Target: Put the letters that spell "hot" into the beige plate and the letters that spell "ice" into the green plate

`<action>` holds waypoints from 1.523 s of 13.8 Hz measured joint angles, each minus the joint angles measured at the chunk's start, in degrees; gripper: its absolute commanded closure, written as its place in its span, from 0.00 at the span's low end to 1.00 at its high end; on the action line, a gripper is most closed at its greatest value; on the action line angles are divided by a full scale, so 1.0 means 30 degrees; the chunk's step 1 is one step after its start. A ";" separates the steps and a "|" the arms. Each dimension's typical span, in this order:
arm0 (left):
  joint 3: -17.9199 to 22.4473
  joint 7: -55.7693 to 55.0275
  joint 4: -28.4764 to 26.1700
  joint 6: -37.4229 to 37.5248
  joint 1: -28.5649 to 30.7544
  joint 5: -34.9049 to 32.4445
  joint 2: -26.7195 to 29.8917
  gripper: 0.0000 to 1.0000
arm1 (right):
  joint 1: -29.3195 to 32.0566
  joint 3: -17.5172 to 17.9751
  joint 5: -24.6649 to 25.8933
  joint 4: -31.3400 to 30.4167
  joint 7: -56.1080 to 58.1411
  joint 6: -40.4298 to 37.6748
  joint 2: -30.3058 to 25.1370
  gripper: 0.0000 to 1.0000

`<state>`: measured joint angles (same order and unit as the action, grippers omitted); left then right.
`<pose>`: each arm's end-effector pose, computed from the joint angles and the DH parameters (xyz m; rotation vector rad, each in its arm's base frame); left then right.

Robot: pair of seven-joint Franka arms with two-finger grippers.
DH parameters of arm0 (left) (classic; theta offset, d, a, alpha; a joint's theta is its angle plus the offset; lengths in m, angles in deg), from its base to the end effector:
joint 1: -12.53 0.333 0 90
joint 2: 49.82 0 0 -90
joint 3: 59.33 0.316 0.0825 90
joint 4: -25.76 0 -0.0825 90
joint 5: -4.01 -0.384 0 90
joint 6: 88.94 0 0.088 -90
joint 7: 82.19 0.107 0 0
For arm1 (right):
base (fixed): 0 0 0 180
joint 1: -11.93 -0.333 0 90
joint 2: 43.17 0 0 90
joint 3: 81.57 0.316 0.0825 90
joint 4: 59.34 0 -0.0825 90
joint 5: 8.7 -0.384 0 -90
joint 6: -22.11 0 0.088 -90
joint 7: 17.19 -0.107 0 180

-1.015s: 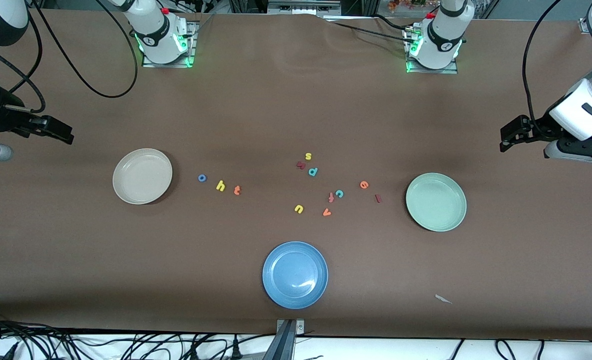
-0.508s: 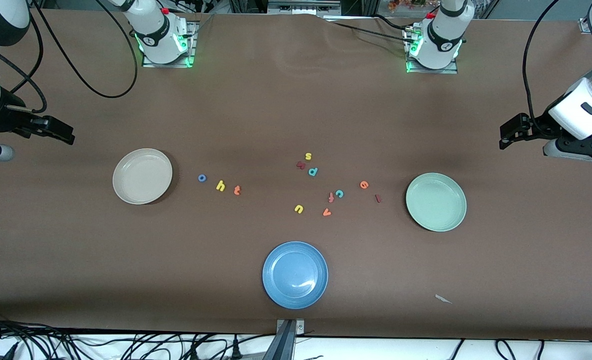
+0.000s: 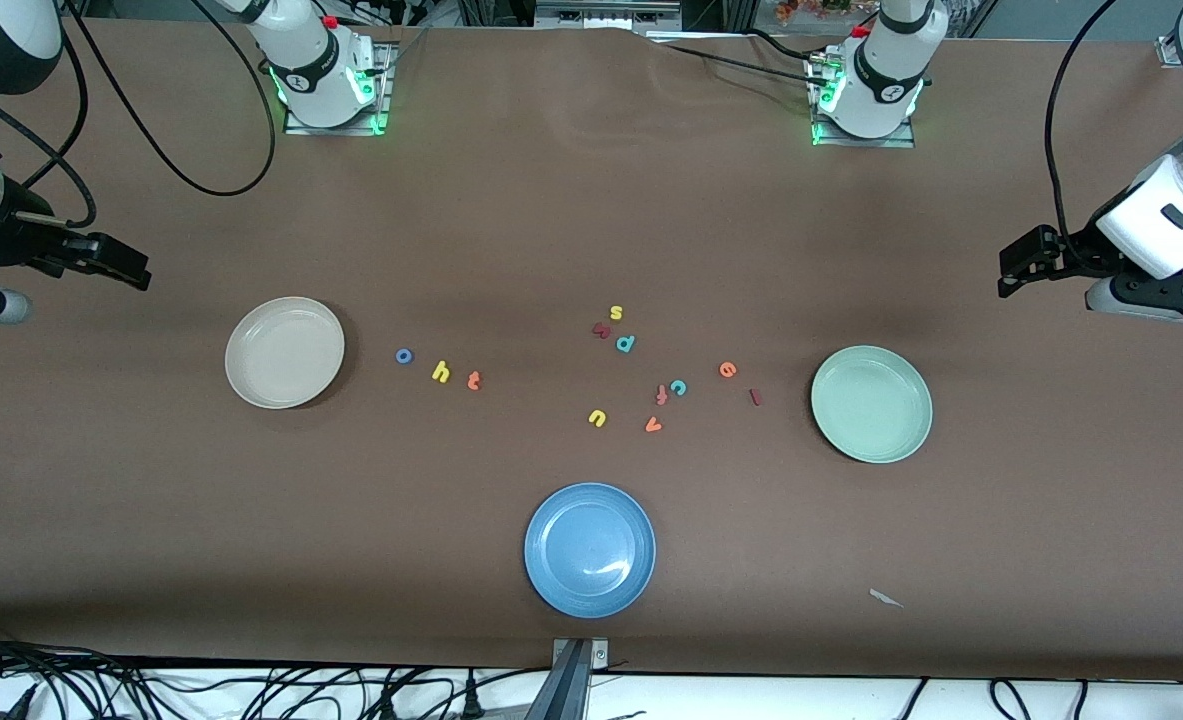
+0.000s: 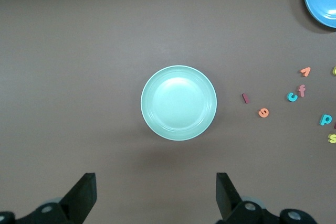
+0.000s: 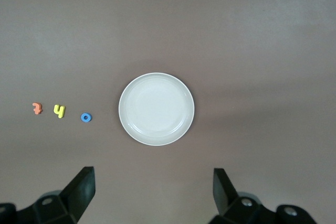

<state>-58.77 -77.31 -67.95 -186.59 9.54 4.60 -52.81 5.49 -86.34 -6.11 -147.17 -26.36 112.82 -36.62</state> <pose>0.5791 -0.0257 0.5759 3.1259 -0.1977 0.0263 0.5879 0.0150 0.5784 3.0735 -0.1980 -0.0897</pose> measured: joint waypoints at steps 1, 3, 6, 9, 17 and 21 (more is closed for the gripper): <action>0.0000 0.0000 0.0005 0.0016 -0.0001 0.0000 0.0000 0.00 | 0.0000 0.0000 0.0000 -0.0002 0.0000 0.0000 0.0000 0.01; 0.0000 0.0000 0.0041 0.0297 0.0000 0.0000 0.0000 0.00 | 0.0000 0.0001 0.0000 -0.0002 0.0000 0.0001 0.0001 0.01; 0.0000 0.0000 0.0089 0.0418 0.0000 0.0000 0.0000 0.00 | 0.0000 0.0001 0.0000 -0.0005 0.0000 0.0001 0.0001 0.01; 0.0000 0.0000 0.0094 0.0425 0.0000 0.0000 0.0000 0.00 | 0.0000 0.0001 0.0000 -0.0009 0.0000 0.0001 0.0001 0.01; 0.0000 -0.0001 0.0113 0.0458 0.0000 0.0000 0.0000 0.00 | 0.0000 0.0002 0.0000 -0.0028 0.0000 0.0083 0.0003 0.01; 0.0000 0.0000 0.0134 0.0459 0.0000 0.0000 0.0000 0.00 | 0.0000 0.0002 0.0000 -0.0202 0.0000 0.0361 0.0004 0.01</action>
<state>-58.77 -77.32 -67.55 -185.22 9.54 4.60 -52.81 5.49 -86.33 -6.11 -147.78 -26.37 113.90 -36.61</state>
